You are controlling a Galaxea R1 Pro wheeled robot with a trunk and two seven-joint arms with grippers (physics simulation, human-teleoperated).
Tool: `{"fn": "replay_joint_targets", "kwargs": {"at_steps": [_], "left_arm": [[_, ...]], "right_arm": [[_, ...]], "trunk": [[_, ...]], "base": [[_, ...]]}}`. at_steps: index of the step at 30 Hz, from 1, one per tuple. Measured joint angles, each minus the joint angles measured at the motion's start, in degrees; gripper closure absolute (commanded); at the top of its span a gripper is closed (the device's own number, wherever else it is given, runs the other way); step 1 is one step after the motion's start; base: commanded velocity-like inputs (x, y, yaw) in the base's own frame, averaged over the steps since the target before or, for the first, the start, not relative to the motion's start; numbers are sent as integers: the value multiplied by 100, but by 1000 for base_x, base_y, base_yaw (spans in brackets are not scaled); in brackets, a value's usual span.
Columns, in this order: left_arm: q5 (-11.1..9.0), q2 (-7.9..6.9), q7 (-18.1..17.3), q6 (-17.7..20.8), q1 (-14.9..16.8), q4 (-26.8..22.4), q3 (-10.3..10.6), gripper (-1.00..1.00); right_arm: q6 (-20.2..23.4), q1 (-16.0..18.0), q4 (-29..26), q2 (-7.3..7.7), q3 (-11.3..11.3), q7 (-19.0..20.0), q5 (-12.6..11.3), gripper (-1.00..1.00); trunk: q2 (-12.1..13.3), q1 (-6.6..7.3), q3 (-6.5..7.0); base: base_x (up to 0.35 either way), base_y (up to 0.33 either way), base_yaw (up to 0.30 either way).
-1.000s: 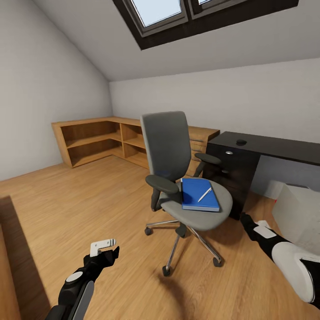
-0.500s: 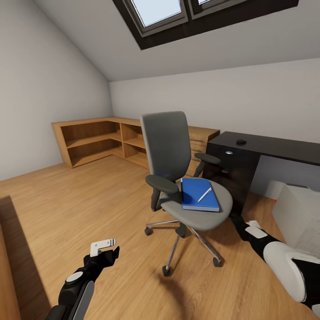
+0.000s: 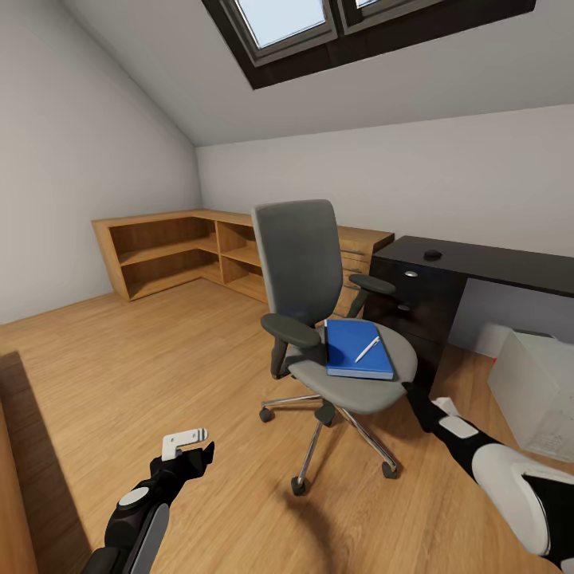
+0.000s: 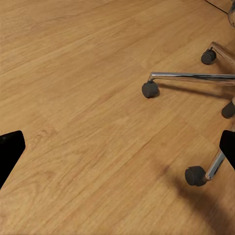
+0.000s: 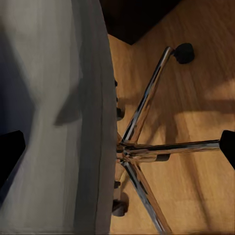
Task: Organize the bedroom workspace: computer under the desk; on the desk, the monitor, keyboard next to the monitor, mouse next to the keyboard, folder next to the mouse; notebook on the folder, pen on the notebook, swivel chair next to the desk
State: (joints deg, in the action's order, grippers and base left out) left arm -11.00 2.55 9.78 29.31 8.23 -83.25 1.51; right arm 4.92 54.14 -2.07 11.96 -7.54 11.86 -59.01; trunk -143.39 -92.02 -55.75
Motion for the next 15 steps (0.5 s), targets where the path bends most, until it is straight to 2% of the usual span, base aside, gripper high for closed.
{"fn": "replay_joint_targets", "kwargs": {"at_steps": [15], "left_arm": [[0,1,-4,0,0,0,0,-100]], "right_arm": [[329,-20,3,6,1,132,-1,-100]], "trunk": [[0,0,0]], "base": [[0,0,0]]}}
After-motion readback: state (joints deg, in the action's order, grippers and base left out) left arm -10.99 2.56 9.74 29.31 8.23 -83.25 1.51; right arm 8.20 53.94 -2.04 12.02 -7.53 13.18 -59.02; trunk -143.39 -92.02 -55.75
